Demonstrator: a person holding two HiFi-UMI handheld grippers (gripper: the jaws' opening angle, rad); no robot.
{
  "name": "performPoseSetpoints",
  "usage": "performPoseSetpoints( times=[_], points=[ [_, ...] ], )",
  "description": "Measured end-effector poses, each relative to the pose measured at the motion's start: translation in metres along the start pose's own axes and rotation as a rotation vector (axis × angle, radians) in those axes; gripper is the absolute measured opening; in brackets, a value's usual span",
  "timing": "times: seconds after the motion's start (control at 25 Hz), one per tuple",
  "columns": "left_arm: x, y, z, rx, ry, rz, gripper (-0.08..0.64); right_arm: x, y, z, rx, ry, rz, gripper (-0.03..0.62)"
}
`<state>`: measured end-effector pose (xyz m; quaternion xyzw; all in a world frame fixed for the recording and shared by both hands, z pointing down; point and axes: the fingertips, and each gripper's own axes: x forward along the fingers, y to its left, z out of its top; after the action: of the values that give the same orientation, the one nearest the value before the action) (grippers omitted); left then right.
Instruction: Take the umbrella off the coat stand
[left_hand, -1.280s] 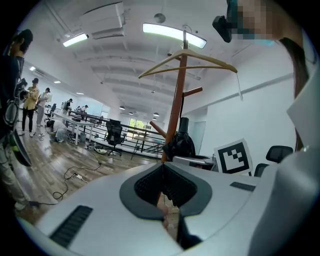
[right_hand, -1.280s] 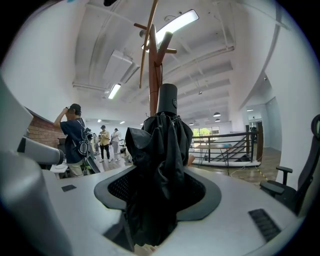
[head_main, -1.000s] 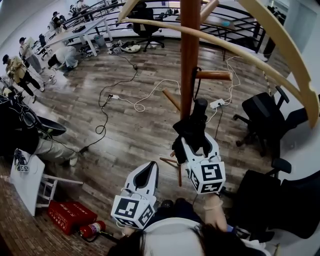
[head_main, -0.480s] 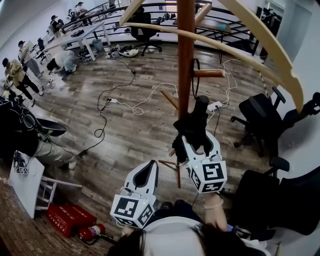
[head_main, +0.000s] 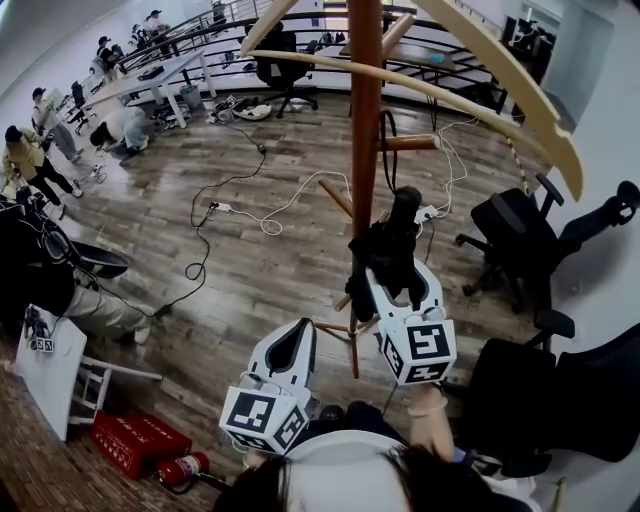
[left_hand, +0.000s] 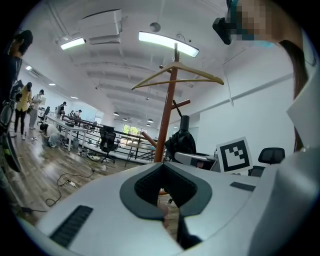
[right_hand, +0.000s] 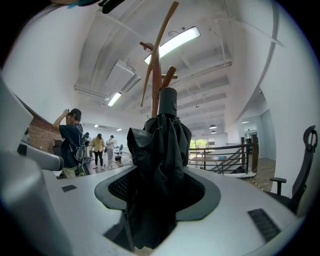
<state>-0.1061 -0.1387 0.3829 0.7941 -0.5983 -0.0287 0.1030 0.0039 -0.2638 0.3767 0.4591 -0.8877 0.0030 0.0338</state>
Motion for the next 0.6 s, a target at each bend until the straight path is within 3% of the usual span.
performPoseSetpoints(
  times=[0.6],
  points=[
    [-0.009,-0.013,0.011,0.011,-0.037,-0.057,0.009,-0.022,-0.002,0.023,-0.019,-0.048,-0.048,0.258]
  ],
)
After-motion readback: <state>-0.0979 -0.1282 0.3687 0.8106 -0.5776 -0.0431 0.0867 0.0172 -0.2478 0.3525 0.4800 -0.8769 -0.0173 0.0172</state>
